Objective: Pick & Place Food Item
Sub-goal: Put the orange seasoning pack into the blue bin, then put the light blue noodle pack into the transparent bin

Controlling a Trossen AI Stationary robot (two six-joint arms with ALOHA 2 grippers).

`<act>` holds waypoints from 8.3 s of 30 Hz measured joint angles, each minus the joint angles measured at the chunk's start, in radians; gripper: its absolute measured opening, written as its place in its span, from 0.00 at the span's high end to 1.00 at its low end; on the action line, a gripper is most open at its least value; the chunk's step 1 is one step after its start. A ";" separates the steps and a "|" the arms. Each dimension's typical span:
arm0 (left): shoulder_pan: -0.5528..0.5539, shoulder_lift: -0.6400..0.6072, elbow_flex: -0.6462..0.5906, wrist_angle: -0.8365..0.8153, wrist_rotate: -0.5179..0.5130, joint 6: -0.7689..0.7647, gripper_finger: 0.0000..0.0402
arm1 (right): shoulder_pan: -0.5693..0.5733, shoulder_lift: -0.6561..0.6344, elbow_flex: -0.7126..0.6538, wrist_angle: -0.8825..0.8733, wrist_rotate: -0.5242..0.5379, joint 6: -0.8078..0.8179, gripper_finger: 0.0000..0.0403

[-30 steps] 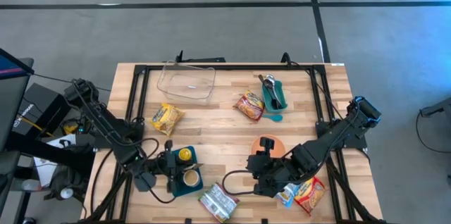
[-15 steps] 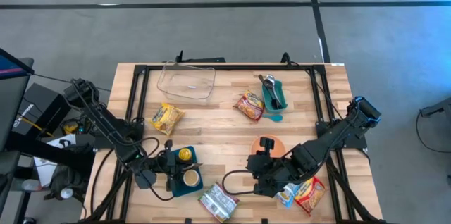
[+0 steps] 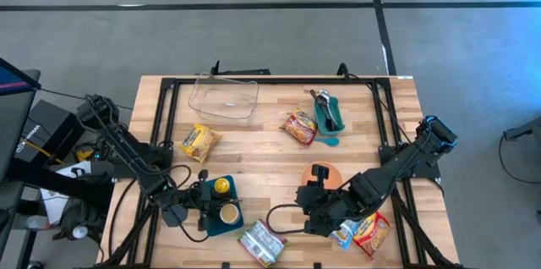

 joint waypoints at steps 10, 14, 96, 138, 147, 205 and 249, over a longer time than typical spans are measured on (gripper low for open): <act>0.000 0.000 0.001 -0.008 0.001 0.000 0.92 | -0.010 0.000 0.000 0.000 0.000 0.000 0.75; 0.000 0.000 0.001 -0.008 0.001 0.000 0.88 | -0.013 0.000 0.000 0.000 0.000 0.000 0.75; 0.134 -0.164 0.001 0.318 0.000 0.211 0.60 | 0.407 0.003 -0.040 -0.146 -0.082 0.733 0.75; 0.137 -0.164 0.001 0.334 0.001 0.210 0.60 | 0.440 0.192 0.089 -0.125 -0.133 0.750 0.75; 0.137 -0.164 0.001 0.334 0.001 0.211 0.60 | 0.438 0.337 0.181 -0.400 -0.342 0.865 0.75; 0.137 -0.164 0.001 0.337 0.000 0.211 0.60 | 0.372 0.374 0.151 -0.336 -0.477 0.778 0.63; 0.137 -0.164 0.001 0.338 0.000 0.211 0.60 | 0.392 0.396 0.150 -0.349 -0.343 0.323 0.68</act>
